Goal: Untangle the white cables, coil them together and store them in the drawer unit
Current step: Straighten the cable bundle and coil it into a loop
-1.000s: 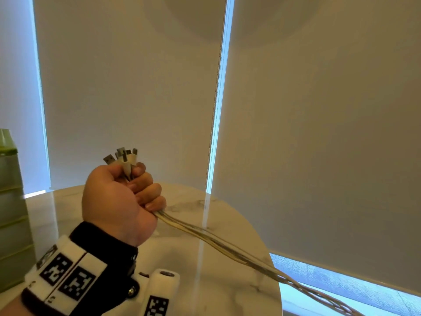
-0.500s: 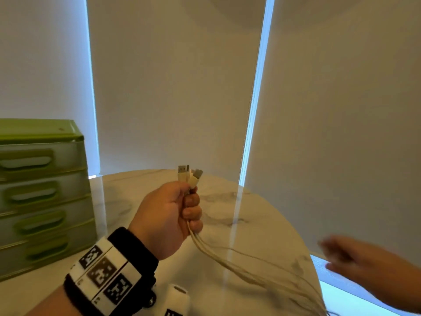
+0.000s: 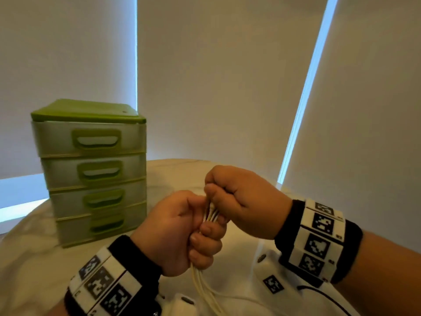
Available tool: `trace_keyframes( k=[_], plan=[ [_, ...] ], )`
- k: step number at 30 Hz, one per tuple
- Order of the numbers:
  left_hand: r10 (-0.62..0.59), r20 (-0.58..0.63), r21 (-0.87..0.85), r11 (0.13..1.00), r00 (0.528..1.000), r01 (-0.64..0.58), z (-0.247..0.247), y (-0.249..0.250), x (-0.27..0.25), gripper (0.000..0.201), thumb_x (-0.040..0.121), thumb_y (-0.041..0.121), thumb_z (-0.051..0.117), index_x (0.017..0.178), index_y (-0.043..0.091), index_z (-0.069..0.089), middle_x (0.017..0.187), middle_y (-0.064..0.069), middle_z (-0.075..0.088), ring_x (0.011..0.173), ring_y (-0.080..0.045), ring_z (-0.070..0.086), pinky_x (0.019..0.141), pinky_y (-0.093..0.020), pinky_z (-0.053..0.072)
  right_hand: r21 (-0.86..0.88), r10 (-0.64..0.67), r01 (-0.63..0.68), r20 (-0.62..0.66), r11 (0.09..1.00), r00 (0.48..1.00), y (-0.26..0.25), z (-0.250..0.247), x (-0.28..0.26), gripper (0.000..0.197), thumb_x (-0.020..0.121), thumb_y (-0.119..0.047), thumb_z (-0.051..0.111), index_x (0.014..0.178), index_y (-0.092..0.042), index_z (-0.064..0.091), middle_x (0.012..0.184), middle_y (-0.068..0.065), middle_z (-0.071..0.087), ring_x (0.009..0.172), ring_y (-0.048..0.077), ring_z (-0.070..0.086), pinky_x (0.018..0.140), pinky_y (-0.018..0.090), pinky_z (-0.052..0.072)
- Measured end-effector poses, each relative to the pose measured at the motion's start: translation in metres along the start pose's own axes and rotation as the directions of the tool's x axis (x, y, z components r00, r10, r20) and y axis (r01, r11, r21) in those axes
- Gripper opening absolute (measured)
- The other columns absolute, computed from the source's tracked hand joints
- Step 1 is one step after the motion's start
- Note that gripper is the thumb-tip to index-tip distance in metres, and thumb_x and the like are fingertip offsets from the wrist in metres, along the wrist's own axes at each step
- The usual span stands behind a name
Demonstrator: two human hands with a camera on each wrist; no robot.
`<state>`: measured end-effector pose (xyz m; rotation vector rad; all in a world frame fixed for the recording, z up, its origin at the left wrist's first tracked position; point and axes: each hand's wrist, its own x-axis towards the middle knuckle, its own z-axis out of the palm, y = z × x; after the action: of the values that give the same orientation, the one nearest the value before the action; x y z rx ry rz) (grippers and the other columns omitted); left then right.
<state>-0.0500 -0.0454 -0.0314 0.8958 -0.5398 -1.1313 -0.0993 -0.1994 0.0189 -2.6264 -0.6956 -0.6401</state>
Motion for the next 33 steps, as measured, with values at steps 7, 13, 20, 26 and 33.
trace_keyframes(
  k=[7, 13, 20, 26, 33],
  plan=[
    [0.172, -0.028, -0.177, 0.969, 0.985, -0.174, -0.018, -0.006, 0.016, 0.035, 0.093, 0.042, 0.051, 0.080, 0.011, 0.060, 0.064, 0.002, 0.038, 0.048, -0.008, 0.034, 0.048, -0.024, 0.033, 0.083, 0.119, -0.110, -0.120, 0.990, 0.986, 0.022, 0.022, 0.022, 0.026, 0.099, -0.030, 0.039, 0.082, -0.015, 0.053, 0.064, -0.009, 0.050, 0.061, 0.007, 0.051, 0.056, 0.016, 0.039],
    [0.432, -0.562, -0.033, 0.841, 0.706, -0.540, -0.030, -0.001, 0.032, 0.036, 0.102, 0.041, 0.038, 0.078, 0.016, 0.047, 0.054, 0.004, 0.036, 0.044, -0.013, 0.037, 0.051, -0.028, 0.039, 0.336, 0.606, -0.702, 0.354, 0.628, 0.712, 0.023, 0.042, -0.005, 0.046, 0.096, -0.055, 0.042, 0.113, -0.015, 0.054, 0.094, 0.004, 0.069, 0.076, 0.019, 0.067, 0.075, 0.045, 0.056],
    [0.428, -0.763, 0.028, 0.771, 0.484, -0.637, -0.047, 0.010, 0.031, 0.041, 0.100, 0.049, 0.038, 0.073, 0.020, 0.045, 0.053, 0.006, 0.036, 0.036, -0.008, 0.026, 0.033, -0.018, 0.022, 0.583, 0.361, -0.763, 0.673, 0.279, 0.646, -0.010, 0.052, -0.052, 0.042, 0.084, -0.050, 0.062, 0.105, -0.015, 0.072, 0.085, 0.000, 0.071, 0.077, 0.014, 0.062, 0.083, 0.032, 0.047],
    [0.523, -0.749, 0.174, 0.749, 0.408, -0.640, -0.046, 0.012, 0.028, 0.039, 0.099, 0.049, 0.040, 0.075, 0.020, 0.046, 0.054, 0.007, 0.033, 0.038, -0.007, 0.025, 0.033, -0.019, 0.022, 0.492, 0.449, -0.764, 0.619, 0.418, 0.644, -0.001, 0.034, -0.051, 0.060, 0.088, -0.065, 0.049, 0.108, -0.011, 0.068, 0.087, 0.012, 0.073, 0.070, 0.028, 0.066, 0.071, 0.036, 0.053],
    [0.566, -0.697, 0.186, 0.735, 0.440, -0.652, -0.048, 0.007, 0.033, 0.039, 0.100, 0.048, 0.039, 0.074, 0.021, 0.046, 0.053, 0.007, 0.030, 0.041, -0.008, 0.023, 0.037, -0.019, 0.020, -0.121, 0.502, -0.571, -0.354, 0.812, 0.789, 0.100, -0.053, -0.007, 0.051, 0.092, -0.058, 0.036, 0.083, -0.014, 0.059, 0.067, 0.004, 0.066, 0.067, 0.026, 0.063, 0.068, 0.039, 0.049]
  ],
)
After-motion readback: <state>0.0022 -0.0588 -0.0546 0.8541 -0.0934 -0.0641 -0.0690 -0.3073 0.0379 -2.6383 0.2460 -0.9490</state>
